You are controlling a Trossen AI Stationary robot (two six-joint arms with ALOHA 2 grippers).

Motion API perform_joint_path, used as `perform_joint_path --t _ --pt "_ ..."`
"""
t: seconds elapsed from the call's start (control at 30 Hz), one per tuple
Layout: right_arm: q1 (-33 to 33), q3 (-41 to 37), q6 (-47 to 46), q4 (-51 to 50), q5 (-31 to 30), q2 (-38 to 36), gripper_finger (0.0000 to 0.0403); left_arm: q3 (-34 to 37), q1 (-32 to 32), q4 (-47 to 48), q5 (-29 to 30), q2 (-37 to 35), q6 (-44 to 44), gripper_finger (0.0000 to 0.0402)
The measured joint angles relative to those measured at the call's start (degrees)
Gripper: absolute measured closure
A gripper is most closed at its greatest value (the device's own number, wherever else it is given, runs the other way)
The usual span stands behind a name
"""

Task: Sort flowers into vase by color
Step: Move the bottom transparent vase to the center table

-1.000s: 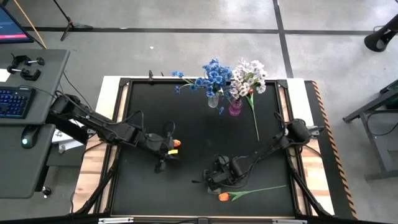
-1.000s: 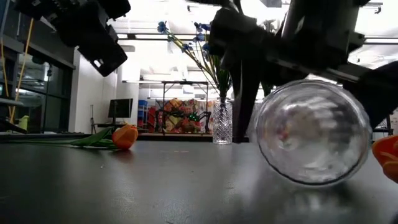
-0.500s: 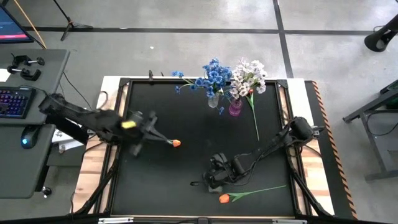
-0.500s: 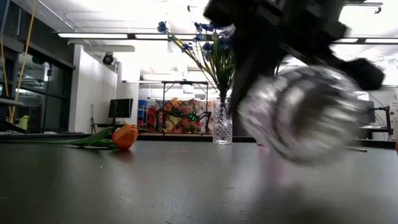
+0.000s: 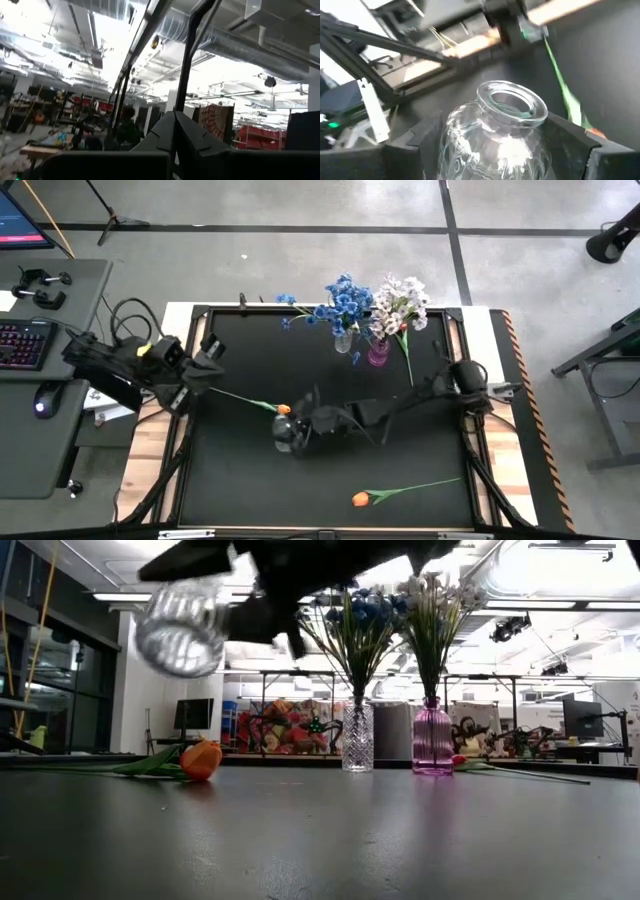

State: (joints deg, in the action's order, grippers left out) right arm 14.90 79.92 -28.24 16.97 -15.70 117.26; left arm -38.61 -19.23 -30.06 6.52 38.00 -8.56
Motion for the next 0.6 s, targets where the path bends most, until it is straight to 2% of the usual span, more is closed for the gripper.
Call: perform_joint_path --t 0.17,0.3,0.43,0.6 --pt "-2.23 -0.02 12.56 14.06 5.79 5.37 0.0152 0.02 0.01 -1.57 1.46 1.09 1.27 0.0402" --pt "-2.28 0.57 18.44 18.58 8.8 9.69 0.0119 0.02 0.03 -1.62 2.14 1.37 1.25 0.0402" --pt "-2.13 6.44 23.06 18.43 10.46 14.73 0.0104 0.04 0.01 -1.57 3.18 1.38 1.21 0.0402" --pt "-2.01 18.6 27.29 16.24 10.64 22.55 0.011 0.04 0.01 -1.51 4.67 1.39 -0.19 0.0402"
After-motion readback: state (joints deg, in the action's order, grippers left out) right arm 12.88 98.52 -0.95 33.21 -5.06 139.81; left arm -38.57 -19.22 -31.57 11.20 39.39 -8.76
